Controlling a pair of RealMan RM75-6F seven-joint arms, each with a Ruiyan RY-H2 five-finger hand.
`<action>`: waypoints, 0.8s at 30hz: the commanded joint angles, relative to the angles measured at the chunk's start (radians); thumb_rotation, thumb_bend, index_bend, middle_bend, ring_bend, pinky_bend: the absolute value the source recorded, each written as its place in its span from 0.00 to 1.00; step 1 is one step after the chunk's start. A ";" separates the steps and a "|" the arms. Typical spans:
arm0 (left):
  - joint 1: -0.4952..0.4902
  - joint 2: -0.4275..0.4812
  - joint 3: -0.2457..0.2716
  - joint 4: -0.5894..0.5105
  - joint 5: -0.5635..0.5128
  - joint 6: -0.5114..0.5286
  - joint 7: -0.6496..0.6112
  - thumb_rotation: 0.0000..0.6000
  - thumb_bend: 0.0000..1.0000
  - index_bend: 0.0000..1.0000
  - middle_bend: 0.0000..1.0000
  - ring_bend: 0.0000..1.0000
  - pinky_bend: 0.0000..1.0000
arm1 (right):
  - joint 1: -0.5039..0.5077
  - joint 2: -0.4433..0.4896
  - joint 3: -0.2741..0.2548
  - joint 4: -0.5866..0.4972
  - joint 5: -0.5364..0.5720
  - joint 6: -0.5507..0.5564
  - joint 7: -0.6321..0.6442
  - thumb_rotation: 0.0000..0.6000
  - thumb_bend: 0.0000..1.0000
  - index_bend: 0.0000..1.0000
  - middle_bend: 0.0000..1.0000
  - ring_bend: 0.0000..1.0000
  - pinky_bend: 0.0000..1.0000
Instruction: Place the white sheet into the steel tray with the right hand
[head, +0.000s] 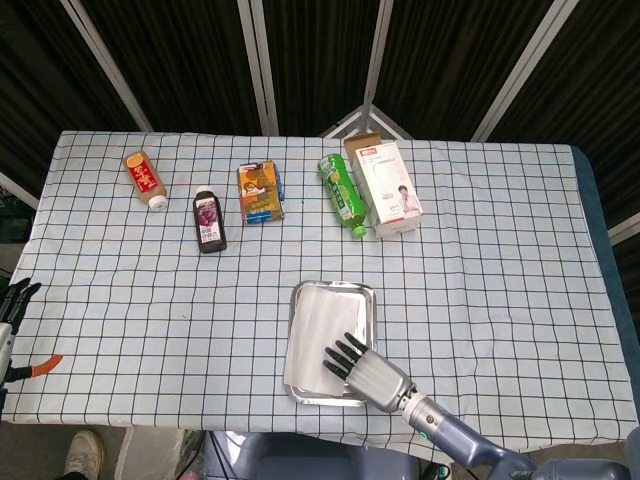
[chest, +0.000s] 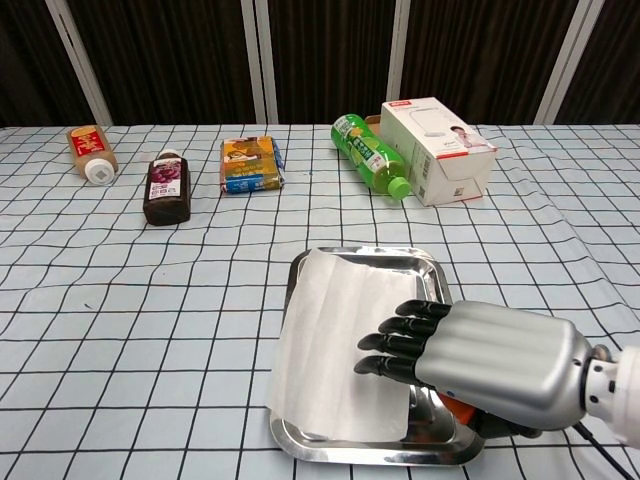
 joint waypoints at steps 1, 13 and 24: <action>0.000 0.000 0.000 0.000 0.001 0.001 -0.001 1.00 0.00 0.00 0.00 0.00 0.00 | 0.006 -0.008 -0.001 0.000 0.010 -0.004 -0.011 1.00 1.00 0.10 0.05 0.00 0.00; -0.001 0.001 0.000 0.000 0.000 -0.002 -0.004 1.00 0.00 0.00 0.00 0.00 0.00 | 0.013 -0.036 -0.023 0.020 0.060 -0.012 -0.078 1.00 1.00 0.10 0.05 0.00 0.00; -0.001 0.001 0.000 -0.001 0.000 -0.003 -0.002 1.00 0.00 0.00 0.00 0.00 0.00 | 0.008 -0.029 -0.038 0.007 0.092 0.010 -0.112 1.00 1.00 0.10 0.05 0.00 0.00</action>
